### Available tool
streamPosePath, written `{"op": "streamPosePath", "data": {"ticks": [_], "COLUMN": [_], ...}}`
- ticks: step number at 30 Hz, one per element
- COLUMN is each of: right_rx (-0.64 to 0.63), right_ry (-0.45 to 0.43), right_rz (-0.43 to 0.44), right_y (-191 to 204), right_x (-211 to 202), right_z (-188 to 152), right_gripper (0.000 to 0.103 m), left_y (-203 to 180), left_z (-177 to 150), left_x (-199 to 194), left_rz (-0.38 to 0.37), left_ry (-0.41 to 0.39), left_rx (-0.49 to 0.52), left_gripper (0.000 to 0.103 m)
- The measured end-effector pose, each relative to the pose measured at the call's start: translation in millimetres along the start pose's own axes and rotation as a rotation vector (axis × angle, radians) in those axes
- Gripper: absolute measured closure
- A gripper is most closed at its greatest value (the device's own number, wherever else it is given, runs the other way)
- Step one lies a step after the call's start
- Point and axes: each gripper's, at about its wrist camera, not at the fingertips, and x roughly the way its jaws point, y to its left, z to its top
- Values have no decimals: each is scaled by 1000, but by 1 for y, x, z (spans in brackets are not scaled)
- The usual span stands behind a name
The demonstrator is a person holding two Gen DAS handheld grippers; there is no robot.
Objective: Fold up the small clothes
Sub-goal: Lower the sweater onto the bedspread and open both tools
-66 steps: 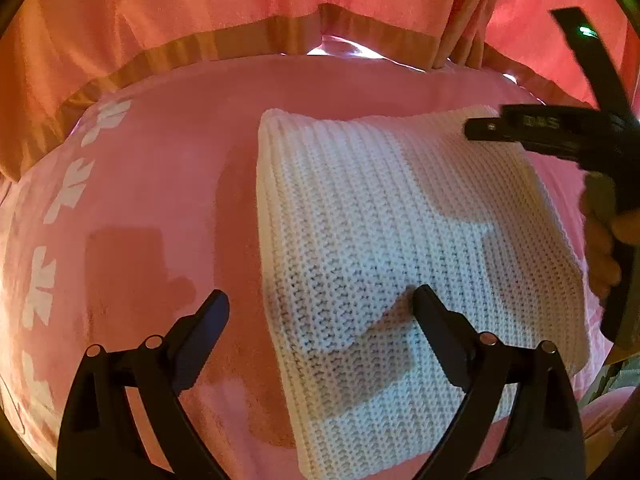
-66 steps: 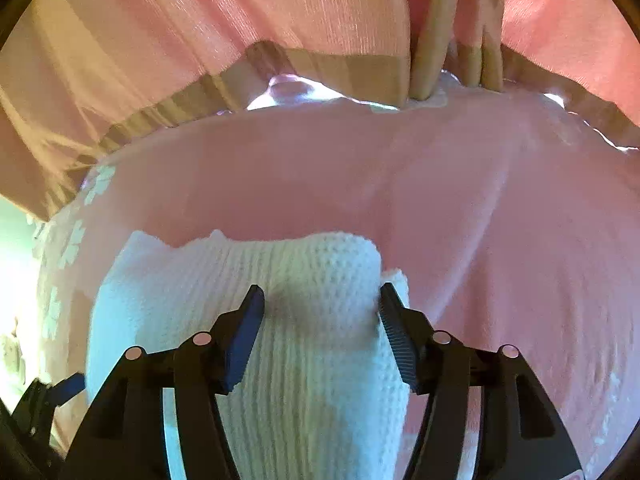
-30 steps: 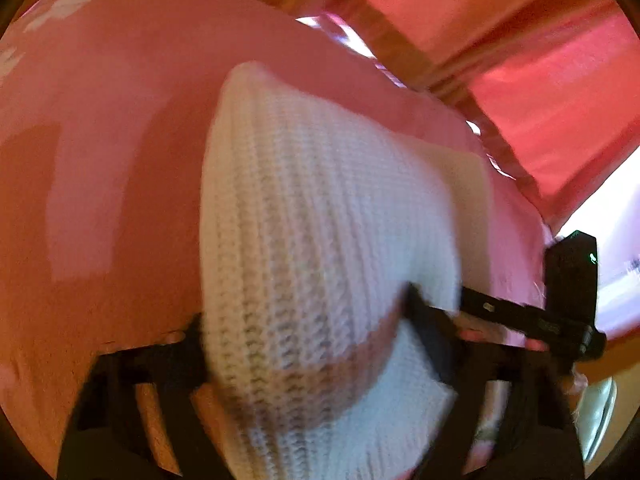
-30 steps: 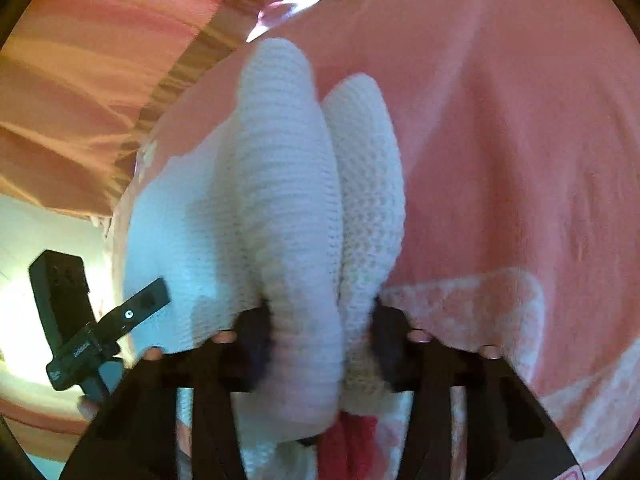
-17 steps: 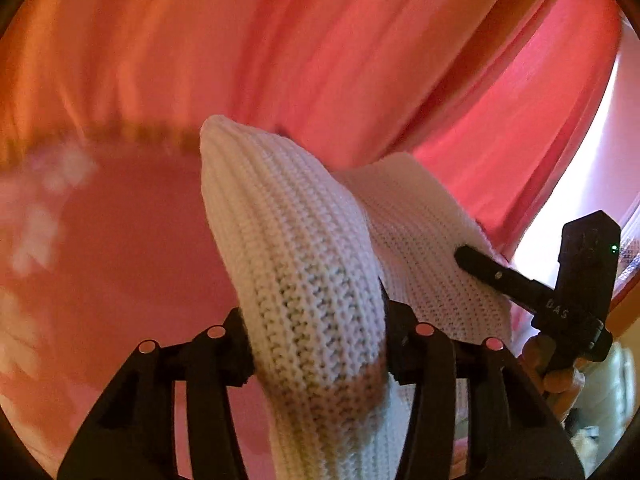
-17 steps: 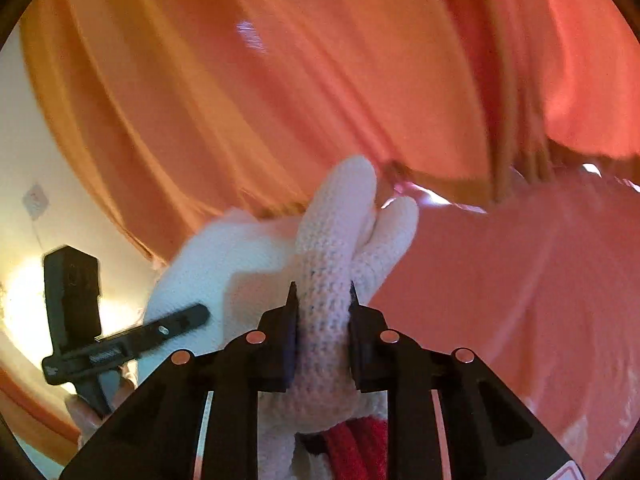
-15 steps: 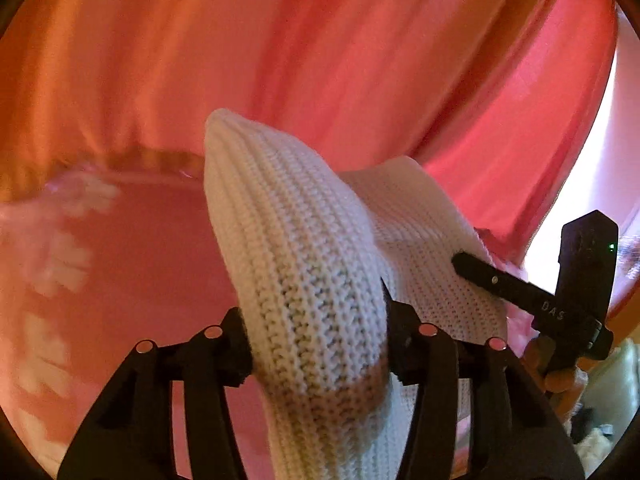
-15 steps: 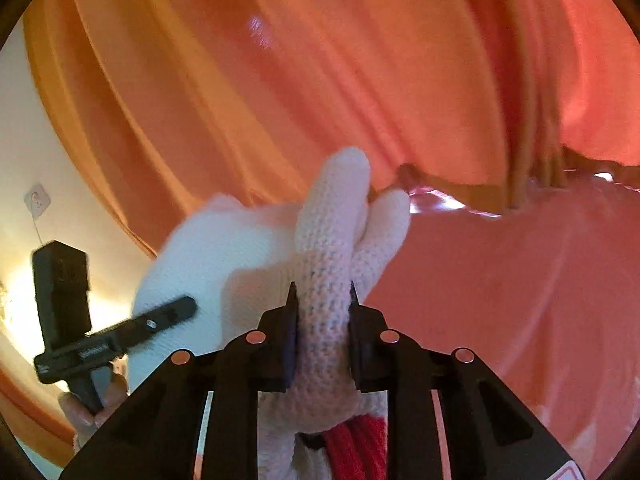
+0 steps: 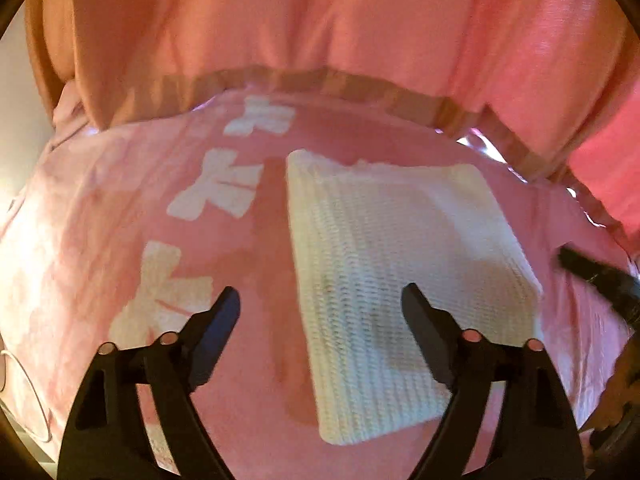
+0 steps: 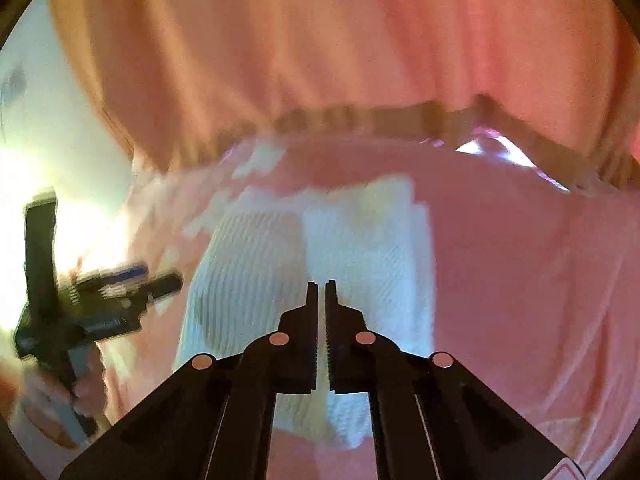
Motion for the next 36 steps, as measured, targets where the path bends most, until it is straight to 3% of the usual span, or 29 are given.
{"op": "streamPosePath", "data": {"ticks": [3,4,6,10,11,14,17,18,22,24,26,27,31,36], "right_rx": [5,27,80,26,18,10,12,7,6,39,88,109,110,70], "right_ry": [198,230,224,75,76,200,164,115,-43,-79,-94,-93,-89,-100], "right_rz": [-124,-121,-85,-99,-106,-182,-171,-160,-188,-190,-170,-170,-225,-262], "right_y": [-16,-24,-31,-15,-13,-26,-24,-21,-17,-20,-26,-28,-22,-4], "right_x": [59,69,64,26,26,61,47,31,-22,-36,-46,-48,-48,-52], "right_z": [-24,-33,-34,-22,-22,-37,-31,-28,-33,-41,-52,-59,-84,-121], "right_gripper": [103,103,103,103,103,103,103,103,94,86,62,58,48,45], "left_y": [-15,-17,-19,-30,-35,-43,-49,-51,-62,-67,-71,-72,-74,-82], "left_z": [-2,-4,-8,-10,-10,-11,-13,-15,-24,-31,-40,-48,-75,-105], "left_x": [18,24,32,20,15,11,7,4,-14,-22,-30,-34,-44,-49], "left_rz": [27,35,53,81,91,114,128,139,191,213,224,235,239,214], "left_ry": [45,65,97,41,11,-23,-45,-58,-149,-190,-211,-221,-248,-256], "left_rx": [56,61,61,94,108,130,130,128,162,186,199,195,154,187], "left_gripper": [19,19,19,19,19,17,17,16,12,9,8,7,5,5]}}
